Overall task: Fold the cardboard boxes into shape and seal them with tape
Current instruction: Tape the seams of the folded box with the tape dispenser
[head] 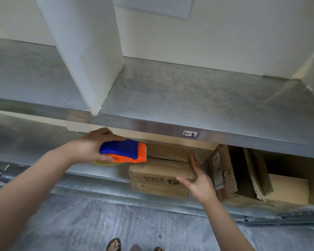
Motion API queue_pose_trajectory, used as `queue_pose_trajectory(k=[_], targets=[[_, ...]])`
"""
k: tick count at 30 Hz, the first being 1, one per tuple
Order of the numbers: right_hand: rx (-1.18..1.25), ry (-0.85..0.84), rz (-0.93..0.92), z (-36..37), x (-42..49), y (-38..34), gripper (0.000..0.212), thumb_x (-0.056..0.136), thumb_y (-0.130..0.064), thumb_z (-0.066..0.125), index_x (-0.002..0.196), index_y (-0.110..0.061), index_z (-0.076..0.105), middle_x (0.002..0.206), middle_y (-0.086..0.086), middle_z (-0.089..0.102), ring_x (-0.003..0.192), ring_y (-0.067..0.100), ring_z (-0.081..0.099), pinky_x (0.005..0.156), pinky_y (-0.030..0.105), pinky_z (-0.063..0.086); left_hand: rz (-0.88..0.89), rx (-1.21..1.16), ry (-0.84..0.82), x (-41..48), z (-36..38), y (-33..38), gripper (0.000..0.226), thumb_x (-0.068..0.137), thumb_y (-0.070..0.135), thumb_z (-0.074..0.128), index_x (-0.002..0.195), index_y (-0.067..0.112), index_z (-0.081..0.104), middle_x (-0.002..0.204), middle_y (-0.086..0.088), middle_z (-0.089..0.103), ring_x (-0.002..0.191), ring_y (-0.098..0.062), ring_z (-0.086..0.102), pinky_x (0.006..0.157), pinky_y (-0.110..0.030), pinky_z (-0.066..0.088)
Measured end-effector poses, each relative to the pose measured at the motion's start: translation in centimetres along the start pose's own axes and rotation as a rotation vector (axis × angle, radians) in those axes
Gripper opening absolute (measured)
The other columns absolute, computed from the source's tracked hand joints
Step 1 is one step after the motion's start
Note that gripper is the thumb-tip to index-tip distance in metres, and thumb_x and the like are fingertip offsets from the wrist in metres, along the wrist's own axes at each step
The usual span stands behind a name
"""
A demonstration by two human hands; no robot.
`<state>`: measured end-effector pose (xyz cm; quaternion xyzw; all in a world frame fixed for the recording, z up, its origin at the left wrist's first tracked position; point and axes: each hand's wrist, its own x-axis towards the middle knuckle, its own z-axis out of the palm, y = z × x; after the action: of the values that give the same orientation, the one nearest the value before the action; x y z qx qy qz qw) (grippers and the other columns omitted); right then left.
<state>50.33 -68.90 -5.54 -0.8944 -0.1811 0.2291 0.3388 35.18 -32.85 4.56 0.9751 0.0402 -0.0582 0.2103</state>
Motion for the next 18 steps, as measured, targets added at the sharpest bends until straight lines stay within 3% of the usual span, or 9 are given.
queue_pose_trajectory(k=[4, 7, 10, 15, 18], targets=[[0.035, 0.007, 0.013, 0.0, -0.2, -0.5, 0.114, 0.055, -0.081, 0.066, 0.152, -0.043, 0.017, 0.157, -0.018, 0.025, 0.143, 0.006, 0.028, 0.115, 0.031, 0.031, 0.0, -0.037, -0.062, 0.1, -1.0, -2.8, 0.065, 0.065, 0.066, 0.062, 0.123, 0.068, 0.034, 0.11, 0.023, 0.045, 0.101, 0.008, 0.043, 0.079, -0.009, 0.033], [0.053, 0.014, 0.045, 0.2, -0.6, -1.3, 0.111, 0.059, -0.07, 0.071, 0.153, -0.04, 0.018, 0.156, -0.014, 0.028, 0.143, 0.008, 0.028, 0.114, 0.027, 0.027, 0.024, -0.09, -0.096, 0.3, -1.5, -3.8, 0.065, 0.071, 0.055, 0.071, 0.124, 0.065, 0.035, 0.113, 0.026, 0.048, 0.102, 0.006, 0.046, 0.081, -0.01, 0.035], [0.05, 0.014, 0.083, 0.3, -0.8, -1.7, 0.105, 0.067, -0.059, 0.076, 0.153, -0.041, 0.018, 0.156, -0.009, 0.031, 0.143, 0.012, 0.03, 0.116, 0.032, 0.028, 0.059, -0.094, -0.117, 0.1, -1.8, -5.0, 0.066, 0.075, 0.046, 0.074, 0.123, 0.066, 0.034, 0.113, 0.03, 0.045, 0.103, 0.006, 0.047, 0.083, -0.01, 0.036], [0.034, 0.007, 0.122, 0.4, -1.1, -2.5, 0.106, 0.068, -0.058, 0.076, 0.153, -0.04, 0.016, 0.153, -0.007, 0.036, 0.14, 0.017, 0.036, 0.113, 0.032, 0.032, 0.02, -0.076, -0.087, -1.8, -2.2, -8.8, 0.064, 0.066, 0.062, 0.064, 0.122, 0.066, 0.034, 0.114, 0.024, 0.039, 0.104, 0.009, 0.043, 0.081, -0.005, 0.032], [0.078, 0.012, 0.137, 0.6, -1.2, -2.9, 0.119, 0.052, -0.076, 0.072, 0.153, -0.042, 0.018, 0.151, -0.01, 0.037, 0.139, 0.016, 0.036, 0.115, 0.036, 0.032, 0.023, -0.087, -0.07, -2.2, -0.8, -10.0, 0.061, 0.064, 0.066, 0.058, 0.119, 0.069, 0.032, 0.116, 0.018, 0.039, 0.104, 0.001, 0.046, 0.084, -0.009, 0.034]])
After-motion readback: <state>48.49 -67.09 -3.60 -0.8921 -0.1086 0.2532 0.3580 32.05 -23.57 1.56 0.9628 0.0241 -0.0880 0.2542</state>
